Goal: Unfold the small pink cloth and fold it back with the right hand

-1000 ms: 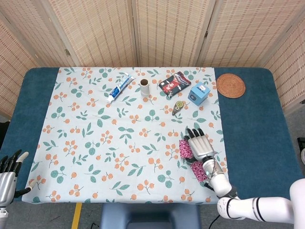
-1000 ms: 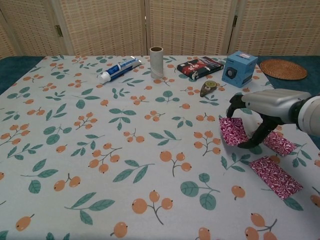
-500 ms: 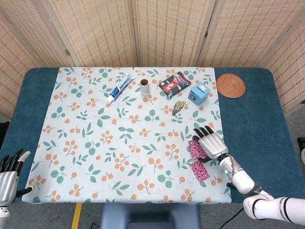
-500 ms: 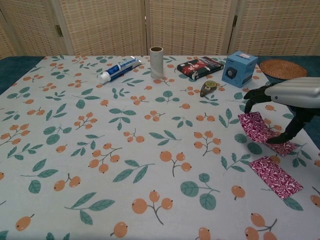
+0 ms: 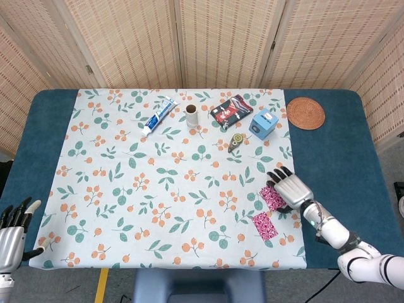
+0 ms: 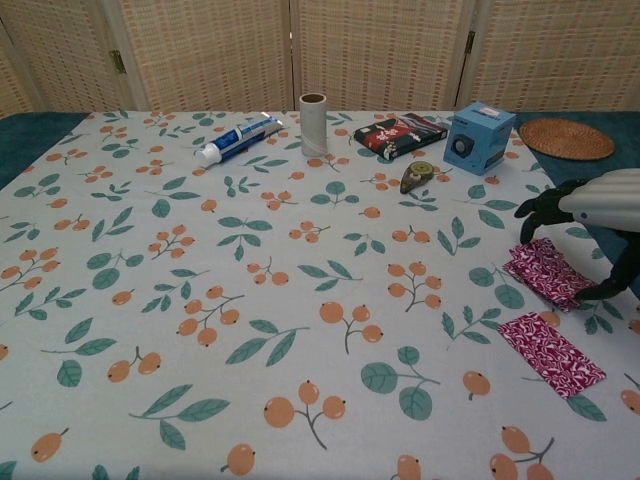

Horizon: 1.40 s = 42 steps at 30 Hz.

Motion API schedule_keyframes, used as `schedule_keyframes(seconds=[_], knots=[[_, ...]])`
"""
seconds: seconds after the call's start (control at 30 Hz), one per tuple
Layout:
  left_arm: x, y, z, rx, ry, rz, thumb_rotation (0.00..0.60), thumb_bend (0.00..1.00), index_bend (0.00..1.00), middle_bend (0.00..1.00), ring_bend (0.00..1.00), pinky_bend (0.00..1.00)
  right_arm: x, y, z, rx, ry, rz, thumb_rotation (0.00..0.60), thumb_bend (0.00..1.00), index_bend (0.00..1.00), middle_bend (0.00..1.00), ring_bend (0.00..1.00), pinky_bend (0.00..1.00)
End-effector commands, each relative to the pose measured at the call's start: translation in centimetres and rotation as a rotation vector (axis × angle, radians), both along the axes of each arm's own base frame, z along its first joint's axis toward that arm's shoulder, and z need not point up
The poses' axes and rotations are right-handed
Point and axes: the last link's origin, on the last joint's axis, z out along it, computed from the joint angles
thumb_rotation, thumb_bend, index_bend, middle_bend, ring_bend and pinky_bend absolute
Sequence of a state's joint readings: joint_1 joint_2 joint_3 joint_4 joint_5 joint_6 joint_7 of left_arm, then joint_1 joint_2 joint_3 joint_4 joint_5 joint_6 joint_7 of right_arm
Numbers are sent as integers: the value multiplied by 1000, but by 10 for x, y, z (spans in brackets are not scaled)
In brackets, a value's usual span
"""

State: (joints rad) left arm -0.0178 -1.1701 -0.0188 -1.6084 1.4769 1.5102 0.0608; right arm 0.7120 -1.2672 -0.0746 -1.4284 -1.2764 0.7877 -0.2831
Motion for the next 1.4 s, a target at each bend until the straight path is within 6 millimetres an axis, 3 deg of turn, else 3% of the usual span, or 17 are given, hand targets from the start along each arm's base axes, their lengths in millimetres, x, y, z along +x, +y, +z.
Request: schedule_keyframes(seconds=[0.03, 0.57, 0.97, 1.2, 1.4], knots=[[0, -1, 0, 1, 0, 2, 600, 291, 145, 78, 142, 0, 2, 0, -5, 23, -12, 9, 468, 267, 251, 96, 0, 0], [0, -2, 1, 5, 3, 5, 600, 291, 145, 78, 143, 0, -8, 2, -7, 38, -19, 17, 467, 267, 250, 94, 0, 0], [0, -2, 1, 6, 3, 4, 600, 290, 145, 78, 142, 0, -8, 2, -4, 32, -25, 13, 467, 267, 144, 89, 0, 0], [1, -2, 2, 8, 3, 2, 600, 290, 145, 78, 143, 0, -11, 4, -2, 28, -16, 5, 468, 267, 139, 88, 0, 0], [1, -1, 3, 11, 4, 2, 600, 291, 145, 78, 142, 0, -1, 13, 6, 10, -69, 25, 467, 268, 139, 88, 0, 0]])
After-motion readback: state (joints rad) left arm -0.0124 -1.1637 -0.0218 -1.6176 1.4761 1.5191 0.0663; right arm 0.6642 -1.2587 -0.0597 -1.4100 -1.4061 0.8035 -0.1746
